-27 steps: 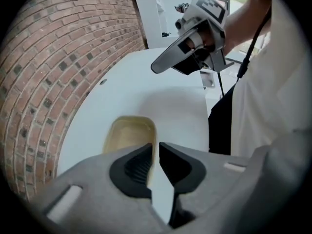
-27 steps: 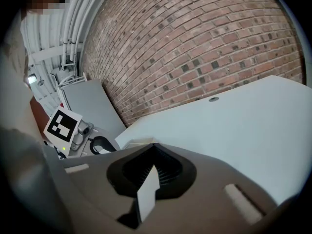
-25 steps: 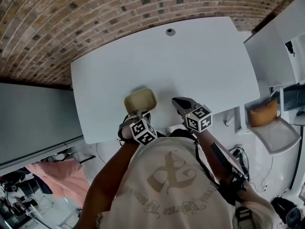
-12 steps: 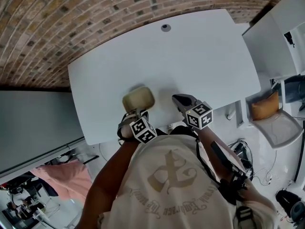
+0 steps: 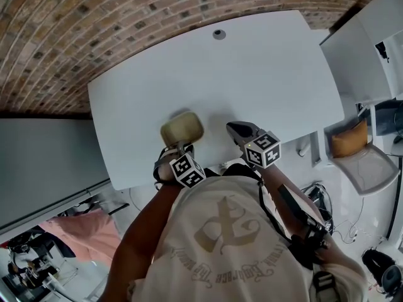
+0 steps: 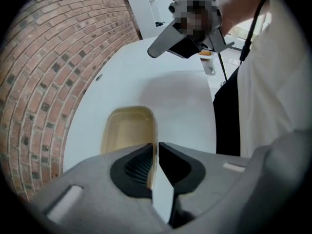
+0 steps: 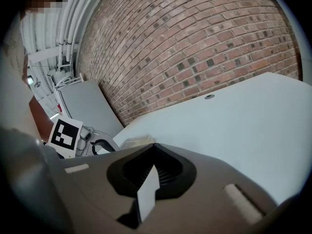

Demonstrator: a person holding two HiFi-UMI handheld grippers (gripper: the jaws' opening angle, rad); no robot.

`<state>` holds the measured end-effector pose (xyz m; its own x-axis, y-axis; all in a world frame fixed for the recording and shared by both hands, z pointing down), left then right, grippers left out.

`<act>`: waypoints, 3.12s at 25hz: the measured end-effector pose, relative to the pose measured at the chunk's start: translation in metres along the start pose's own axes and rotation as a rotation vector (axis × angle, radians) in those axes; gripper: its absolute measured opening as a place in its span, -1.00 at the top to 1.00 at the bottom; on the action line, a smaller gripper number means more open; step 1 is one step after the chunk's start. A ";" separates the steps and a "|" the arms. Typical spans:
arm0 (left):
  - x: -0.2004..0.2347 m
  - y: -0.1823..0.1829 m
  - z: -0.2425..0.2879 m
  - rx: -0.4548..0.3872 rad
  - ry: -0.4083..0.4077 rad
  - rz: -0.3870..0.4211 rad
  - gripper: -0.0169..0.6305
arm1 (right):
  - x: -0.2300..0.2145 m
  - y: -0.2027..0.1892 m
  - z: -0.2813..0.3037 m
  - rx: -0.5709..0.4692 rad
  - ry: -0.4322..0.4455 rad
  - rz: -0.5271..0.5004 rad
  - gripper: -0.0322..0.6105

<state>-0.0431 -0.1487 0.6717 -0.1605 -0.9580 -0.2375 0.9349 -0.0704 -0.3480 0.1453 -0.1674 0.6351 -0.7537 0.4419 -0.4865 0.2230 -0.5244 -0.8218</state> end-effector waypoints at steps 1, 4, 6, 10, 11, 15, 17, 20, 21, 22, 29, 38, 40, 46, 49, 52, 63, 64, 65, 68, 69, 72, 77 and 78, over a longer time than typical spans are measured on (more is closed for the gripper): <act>0.001 0.000 -0.001 -0.004 0.000 -0.005 0.82 | 0.001 0.001 0.001 0.000 0.001 -0.001 0.88; 0.002 0.000 -0.006 -0.020 -0.003 -0.028 0.87 | 0.003 0.001 0.002 0.000 0.007 -0.003 0.88; 0.003 0.000 -0.009 -0.028 -0.002 -0.039 0.87 | 0.005 0.000 0.003 0.002 0.012 -0.004 0.88; 0.004 0.000 -0.014 -0.042 -0.001 -0.051 0.87 | 0.008 -0.003 0.005 0.010 0.023 -0.004 0.88; 0.005 0.000 -0.016 -0.046 0.001 -0.053 0.88 | 0.009 -0.003 0.005 0.012 0.025 -0.004 0.87; 0.006 0.003 -0.023 -0.068 0.011 -0.064 0.88 | 0.010 -0.002 0.009 0.016 0.033 -0.013 0.88; 0.005 0.005 -0.028 -0.084 0.022 -0.073 0.88 | 0.010 0.000 0.009 0.015 0.038 -0.018 0.88; 0.002 0.008 -0.036 -0.111 0.042 -0.093 0.88 | 0.012 0.001 0.005 0.015 0.048 -0.033 0.88; 0.001 0.009 -0.039 -0.119 0.049 -0.101 0.88 | 0.013 0.002 0.004 0.015 0.049 -0.037 0.88; 0.000 0.009 -0.042 -0.127 0.056 -0.109 0.88 | 0.013 0.002 0.004 0.016 0.048 -0.041 0.88; -0.004 -0.007 -0.062 -0.166 0.094 -0.142 0.88 | 0.021 0.010 -0.002 0.005 0.033 -0.070 0.88; -0.013 -0.043 -0.091 -0.202 0.166 -0.254 0.88 | 0.046 0.018 -0.012 -0.014 0.028 -0.103 0.88; -0.016 -0.052 -0.099 -0.211 0.182 -0.285 0.88 | 0.053 0.018 -0.014 -0.013 0.032 -0.113 0.88; -0.025 -0.084 -0.119 -0.219 0.233 -0.353 0.88 | 0.072 0.014 -0.020 -0.009 0.041 -0.134 0.88; -0.027 -0.098 -0.129 -0.221 0.255 -0.380 0.88 | 0.079 0.011 -0.022 -0.003 0.044 -0.143 0.88; -0.030 -0.108 -0.135 -0.224 0.277 -0.397 0.88 | 0.085 0.009 -0.023 0.000 0.046 -0.152 0.88; -0.051 -0.133 -0.157 -0.276 0.296 -0.453 0.88 | 0.119 0.000 -0.029 -0.002 0.046 -0.196 0.88; -0.052 -0.135 -0.159 -0.281 0.295 -0.460 0.88 | 0.123 0.000 -0.030 -0.004 0.047 -0.203 0.88; -0.054 -0.137 -0.160 -0.285 0.294 -0.464 0.88 | 0.126 -0.001 -0.032 -0.007 0.047 -0.209 0.88; -0.061 -0.143 -0.162 -0.298 0.284 -0.477 0.88 | 0.135 -0.005 -0.037 -0.011 0.042 -0.219 0.88; -0.063 -0.144 -0.162 -0.304 0.281 -0.481 0.88 | 0.137 -0.007 -0.039 -0.013 0.039 -0.219 0.88; -0.067 -0.146 -0.163 -0.319 0.270 -0.480 0.88 | 0.144 -0.012 -0.044 -0.019 0.027 -0.219 0.88; -0.066 -0.148 -0.164 -0.340 0.254 -0.465 0.88 | 0.151 -0.019 -0.050 -0.033 -0.002 -0.217 0.88; -0.065 -0.148 -0.164 -0.344 0.253 -0.463 0.88 | 0.152 -0.020 -0.051 -0.037 -0.007 -0.215 0.88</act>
<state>-0.2233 -0.0300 0.5900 -0.6335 -0.7514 -0.1845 0.6017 -0.3286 -0.7280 0.0579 -0.0530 0.5627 -0.7909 0.5353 -0.2966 0.0787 -0.3918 -0.9167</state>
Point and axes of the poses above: the fingertips, and each gripper's own axes: z forward along the fingers, x to its left, y out of its top, the point moved 6 cm from there along -z, backward along the fingers, and after that the axes turned 10 degrees about -x, right-handed, at the moved point
